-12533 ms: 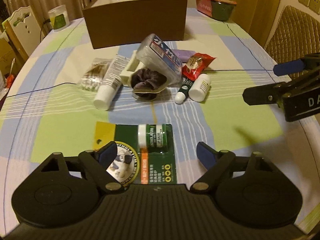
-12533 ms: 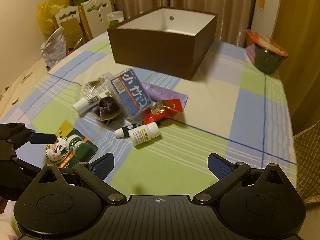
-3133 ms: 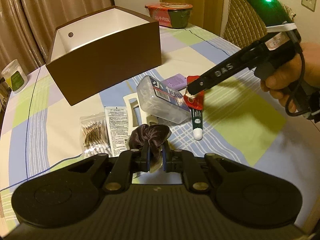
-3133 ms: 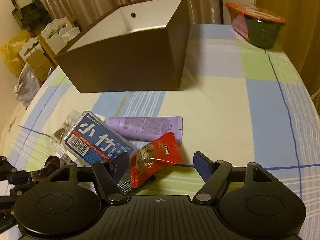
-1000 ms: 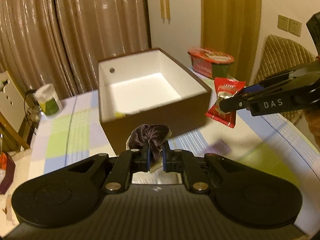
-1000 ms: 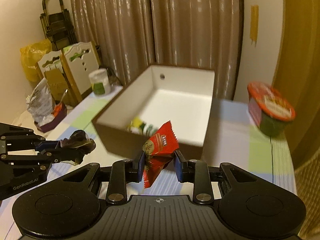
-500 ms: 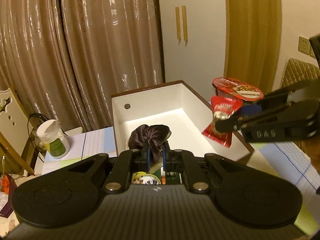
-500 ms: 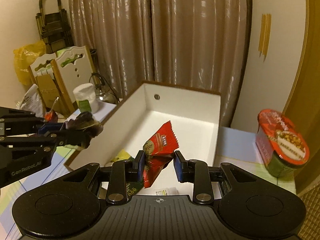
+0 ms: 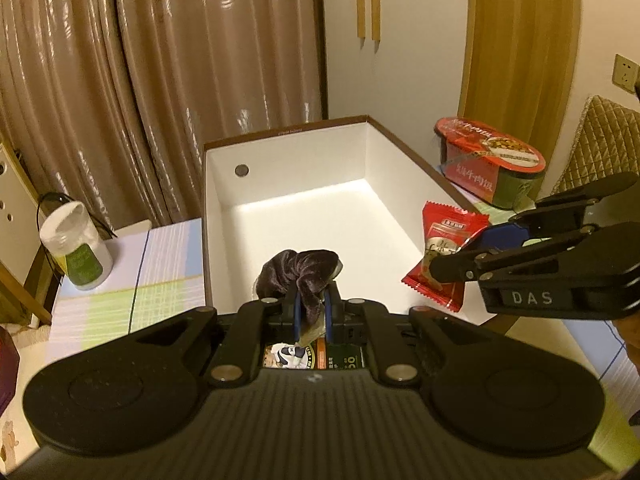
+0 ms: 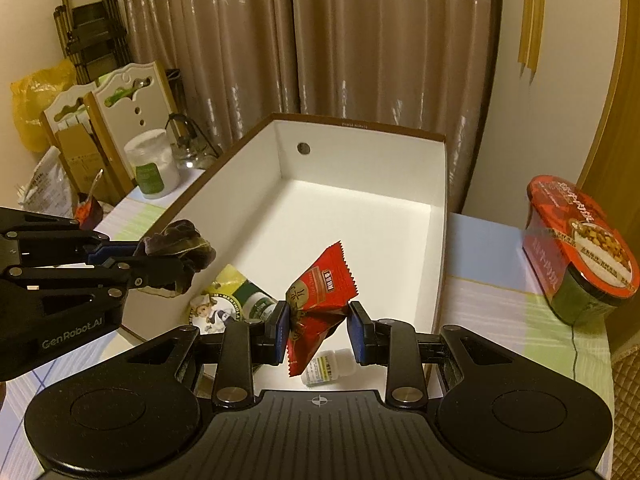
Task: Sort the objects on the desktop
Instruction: 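Carry the scrunchie and candy packet with both grippers over the box, then open both grippers to drop the scrunchie and candy packet into the box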
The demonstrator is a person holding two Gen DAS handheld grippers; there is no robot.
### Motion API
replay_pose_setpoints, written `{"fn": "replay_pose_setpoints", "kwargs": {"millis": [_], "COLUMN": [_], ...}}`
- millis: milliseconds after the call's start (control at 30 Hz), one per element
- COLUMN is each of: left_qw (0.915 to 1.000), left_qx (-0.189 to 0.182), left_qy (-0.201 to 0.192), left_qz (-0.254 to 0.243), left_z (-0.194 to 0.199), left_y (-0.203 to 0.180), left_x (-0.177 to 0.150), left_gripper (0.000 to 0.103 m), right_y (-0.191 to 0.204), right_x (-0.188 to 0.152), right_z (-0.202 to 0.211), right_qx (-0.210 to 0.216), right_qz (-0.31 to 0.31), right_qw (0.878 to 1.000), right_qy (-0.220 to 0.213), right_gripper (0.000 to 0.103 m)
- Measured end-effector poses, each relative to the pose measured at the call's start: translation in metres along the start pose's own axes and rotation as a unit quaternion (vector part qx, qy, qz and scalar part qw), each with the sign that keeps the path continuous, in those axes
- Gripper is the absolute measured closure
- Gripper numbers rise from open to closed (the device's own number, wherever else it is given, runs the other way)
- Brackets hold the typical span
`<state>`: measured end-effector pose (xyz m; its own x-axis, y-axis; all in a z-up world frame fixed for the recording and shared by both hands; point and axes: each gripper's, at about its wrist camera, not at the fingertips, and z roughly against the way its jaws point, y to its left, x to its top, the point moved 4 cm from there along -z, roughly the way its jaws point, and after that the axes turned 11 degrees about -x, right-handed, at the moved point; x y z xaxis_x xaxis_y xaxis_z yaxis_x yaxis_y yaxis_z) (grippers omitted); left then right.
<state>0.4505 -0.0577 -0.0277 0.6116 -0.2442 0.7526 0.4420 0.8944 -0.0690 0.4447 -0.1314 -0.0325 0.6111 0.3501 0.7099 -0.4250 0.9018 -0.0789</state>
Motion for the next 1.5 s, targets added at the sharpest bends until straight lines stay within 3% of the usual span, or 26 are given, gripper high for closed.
{"fn": "replay_pose_setpoints", "kwargs": {"millis": [533,1267,1333,1367,1500], "left_qw": [0.9986,0.9984,0.9984,0.9984,0.9983], "left_qx": [0.009,0.001,-0.003,-0.003,0.0], "left_qy": [0.021,0.006,0.003,0.001,-0.004], "left_qz": [0.047,0.056,0.057,0.057,0.058], "left_z": [-0.018,-0.022,-0.022,-0.021,-0.018], "left_y": [0.011,0.016,0.015,0.015,0.015], "left_x": [-0.004,0.006,0.008,0.009,0.01], "left_gripper": [0.094,0.091,0.08,0.065,0.063], "right_y": [0.006,0.008,0.008,0.008,0.007], "right_x": [-0.002,-0.004,-0.004,-0.004,-0.005], "right_z": [-0.011,-0.015,-0.015,-0.015,-0.013], "right_qx": [-0.008,-0.003,-0.003,-0.003,-0.003], "right_qz": [0.005,0.01,0.01,0.011,0.011], "right_qw": [1.0,1.0,1.0,1.0,1.0], "right_qy": [0.015,0.015,0.014,0.014,0.013], "right_gripper": [0.073,0.073,0.073,0.073,0.073]}}
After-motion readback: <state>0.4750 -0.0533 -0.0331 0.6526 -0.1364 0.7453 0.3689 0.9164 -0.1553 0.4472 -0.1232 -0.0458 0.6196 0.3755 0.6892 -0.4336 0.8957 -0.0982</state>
